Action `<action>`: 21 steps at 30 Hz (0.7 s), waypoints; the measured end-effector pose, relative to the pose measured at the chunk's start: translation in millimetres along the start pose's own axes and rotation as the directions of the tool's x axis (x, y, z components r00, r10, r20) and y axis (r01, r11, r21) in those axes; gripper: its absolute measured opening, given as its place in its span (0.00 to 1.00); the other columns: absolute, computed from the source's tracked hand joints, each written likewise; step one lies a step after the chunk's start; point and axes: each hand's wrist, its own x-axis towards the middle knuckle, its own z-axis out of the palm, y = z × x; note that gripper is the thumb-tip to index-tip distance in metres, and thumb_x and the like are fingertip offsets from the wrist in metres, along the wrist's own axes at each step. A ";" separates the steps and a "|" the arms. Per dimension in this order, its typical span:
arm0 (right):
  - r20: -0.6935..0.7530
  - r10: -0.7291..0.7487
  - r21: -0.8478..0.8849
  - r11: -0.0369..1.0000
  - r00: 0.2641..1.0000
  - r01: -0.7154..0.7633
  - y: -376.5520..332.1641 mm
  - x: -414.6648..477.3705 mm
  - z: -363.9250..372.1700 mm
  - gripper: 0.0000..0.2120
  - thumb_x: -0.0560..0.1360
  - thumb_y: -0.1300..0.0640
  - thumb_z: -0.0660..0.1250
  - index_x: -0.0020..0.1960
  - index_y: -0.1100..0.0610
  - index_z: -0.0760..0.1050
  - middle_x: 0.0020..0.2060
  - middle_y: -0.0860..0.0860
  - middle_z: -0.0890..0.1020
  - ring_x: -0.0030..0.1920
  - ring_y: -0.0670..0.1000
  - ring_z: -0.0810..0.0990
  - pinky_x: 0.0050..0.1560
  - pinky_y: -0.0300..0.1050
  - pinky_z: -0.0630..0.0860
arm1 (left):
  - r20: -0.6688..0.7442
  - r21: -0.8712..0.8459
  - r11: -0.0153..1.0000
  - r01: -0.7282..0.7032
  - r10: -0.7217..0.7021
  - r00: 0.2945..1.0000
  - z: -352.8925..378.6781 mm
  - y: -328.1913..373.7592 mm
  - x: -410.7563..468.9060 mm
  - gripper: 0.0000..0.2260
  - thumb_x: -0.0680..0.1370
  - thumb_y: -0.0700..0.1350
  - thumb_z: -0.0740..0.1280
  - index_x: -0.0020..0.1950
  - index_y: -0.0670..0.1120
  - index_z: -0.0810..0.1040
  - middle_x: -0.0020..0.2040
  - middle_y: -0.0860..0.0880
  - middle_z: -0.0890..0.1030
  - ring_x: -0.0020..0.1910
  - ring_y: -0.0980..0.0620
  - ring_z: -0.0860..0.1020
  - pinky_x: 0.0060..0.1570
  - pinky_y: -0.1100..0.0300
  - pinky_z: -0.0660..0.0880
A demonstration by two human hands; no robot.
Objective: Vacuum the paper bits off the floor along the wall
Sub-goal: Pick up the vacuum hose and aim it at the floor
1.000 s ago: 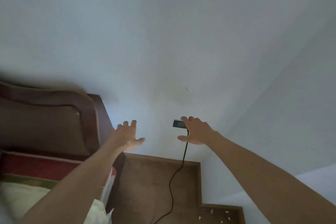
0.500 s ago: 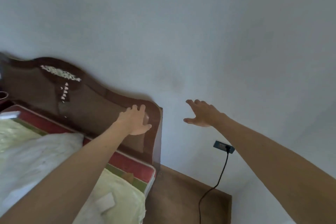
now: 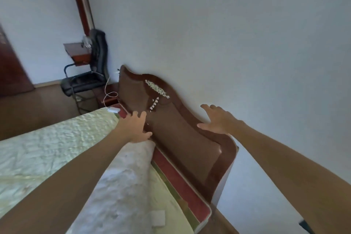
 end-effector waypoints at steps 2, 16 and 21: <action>-0.005 -0.079 -0.002 0.997 0.997 0.079 -18.9 22.6 -2.4 0.38 0.76 0.36 0.63 0.78 0.50 0.52 0.69 0.55 0.69 0.68 0.59 0.68 0.63 0.58 0.71 | 0.000 0.020 0.997 0.081 -0.081 0.997 -4.0 -21.9 -7.4 0.39 0.76 0.65 0.62 0.78 0.45 0.53 0.73 0.39 0.65 0.70 0.38 0.68 0.64 0.42 0.69; -0.024 -0.565 0.026 0.824 0.824 0.566 -184.6 100.4 -8.9 0.37 0.75 0.38 0.65 0.77 0.52 0.55 0.67 0.56 0.71 0.67 0.59 0.70 0.63 0.59 0.72 | 0.014 0.111 0.818 0.564 -0.569 0.822 -16.8 -130.8 -138.2 0.36 0.76 0.65 0.61 0.75 0.45 0.55 0.69 0.42 0.68 0.65 0.40 0.71 0.61 0.44 0.70; -0.008 -0.714 0.034 0.700 0.700 0.714 -279.5 84.8 -6.8 0.39 0.75 0.36 0.64 0.77 0.53 0.54 0.68 0.56 0.70 0.68 0.59 0.70 0.63 0.59 0.72 | -0.014 0.131 0.696 0.706 -0.711 0.703 -21.3 -162.7 -232.0 0.36 0.76 0.65 0.61 0.75 0.45 0.56 0.67 0.41 0.69 0.64 0.39 0.72 0.60 0.43 0.71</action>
